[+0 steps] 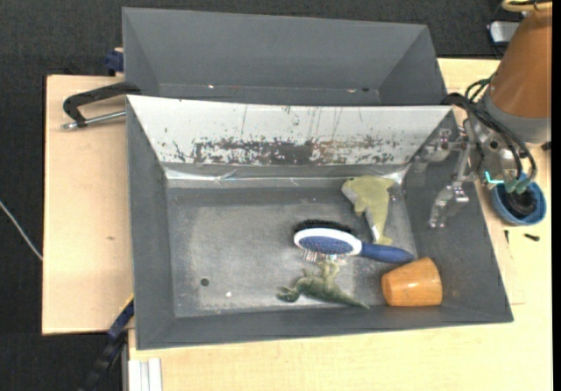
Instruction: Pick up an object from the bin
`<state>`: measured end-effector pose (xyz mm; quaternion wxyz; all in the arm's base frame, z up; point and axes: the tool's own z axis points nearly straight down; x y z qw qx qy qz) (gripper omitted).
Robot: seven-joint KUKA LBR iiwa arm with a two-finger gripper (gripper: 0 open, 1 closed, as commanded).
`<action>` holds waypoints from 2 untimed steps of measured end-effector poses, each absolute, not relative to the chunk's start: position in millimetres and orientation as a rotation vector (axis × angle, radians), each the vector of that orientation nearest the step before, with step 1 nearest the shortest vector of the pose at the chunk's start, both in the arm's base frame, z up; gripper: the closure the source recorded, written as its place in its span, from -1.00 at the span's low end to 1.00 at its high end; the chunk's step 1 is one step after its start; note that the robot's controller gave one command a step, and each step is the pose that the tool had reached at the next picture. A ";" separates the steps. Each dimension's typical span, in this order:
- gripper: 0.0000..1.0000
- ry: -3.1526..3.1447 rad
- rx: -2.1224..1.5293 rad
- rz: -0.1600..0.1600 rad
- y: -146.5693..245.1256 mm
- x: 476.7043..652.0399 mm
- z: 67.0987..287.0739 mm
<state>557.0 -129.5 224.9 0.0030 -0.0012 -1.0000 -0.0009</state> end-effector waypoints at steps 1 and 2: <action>-1.00 -3.112 0.464 -0.003 -44.2 548.1 70.6; -1.00 -3.118 0.401 -0.003 -30.5 531.0 102.3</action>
Offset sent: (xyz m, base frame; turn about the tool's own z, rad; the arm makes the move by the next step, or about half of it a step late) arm -0.0107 0.0829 -0.1549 -0.2975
